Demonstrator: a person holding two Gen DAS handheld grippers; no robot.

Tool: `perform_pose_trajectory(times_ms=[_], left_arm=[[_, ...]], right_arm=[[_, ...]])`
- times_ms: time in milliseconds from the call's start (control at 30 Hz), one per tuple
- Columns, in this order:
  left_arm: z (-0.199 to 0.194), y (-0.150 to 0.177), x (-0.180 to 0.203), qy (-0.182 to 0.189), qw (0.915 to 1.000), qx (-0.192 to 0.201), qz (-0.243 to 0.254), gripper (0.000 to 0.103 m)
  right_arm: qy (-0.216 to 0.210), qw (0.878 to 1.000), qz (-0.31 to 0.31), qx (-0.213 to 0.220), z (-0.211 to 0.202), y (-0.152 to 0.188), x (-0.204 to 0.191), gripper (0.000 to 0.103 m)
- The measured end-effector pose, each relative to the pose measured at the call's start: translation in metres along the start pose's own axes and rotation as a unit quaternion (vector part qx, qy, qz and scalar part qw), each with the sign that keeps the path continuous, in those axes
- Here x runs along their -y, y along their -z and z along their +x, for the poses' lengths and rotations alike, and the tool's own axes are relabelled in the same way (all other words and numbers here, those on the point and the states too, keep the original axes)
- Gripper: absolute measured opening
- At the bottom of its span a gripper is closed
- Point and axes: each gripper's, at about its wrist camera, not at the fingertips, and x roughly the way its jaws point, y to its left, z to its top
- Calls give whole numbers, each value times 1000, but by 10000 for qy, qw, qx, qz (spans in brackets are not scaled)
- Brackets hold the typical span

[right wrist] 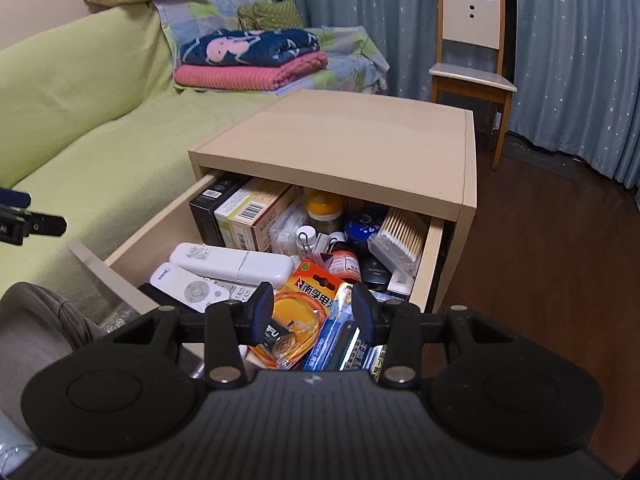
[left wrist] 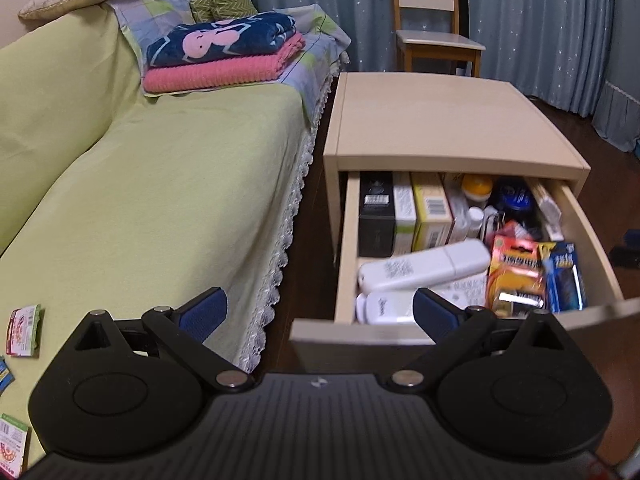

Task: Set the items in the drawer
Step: 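Withdraw the right tool and bring it to the drawer front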

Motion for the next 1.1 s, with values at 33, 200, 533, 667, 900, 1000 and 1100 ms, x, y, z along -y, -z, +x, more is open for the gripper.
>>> perform_pose_trajectory(times_ms=[33,200,533,667,900,1000,1100], left_arm=[[-1,4,-2,52,10000,10,4,100],[-2,21,-5,376,9993,-12,54,100],[20,39,4,529,9978,-219,339,100],[32,41,5,614,9967,-272,447,100],[50,40,8,682,9958,-384,479,100],[55,40,7,743,9956,-360,452,100],[58,40,5,849,9949,-324,441,99]], right_arm=[[-19,10000,6,56,-5,2,1,40],[28,9993,-136,345,-30,16,6,67],[252,9996,-37,-148,-51,49,41,69],[449,9980,36,-445,-52,66,59,69],[504,9967,167,-617,-37,82,64,65],[382,9973,178,-593,-31,81,60,61],[332,9976,98,-595,-25,79,54,49]])
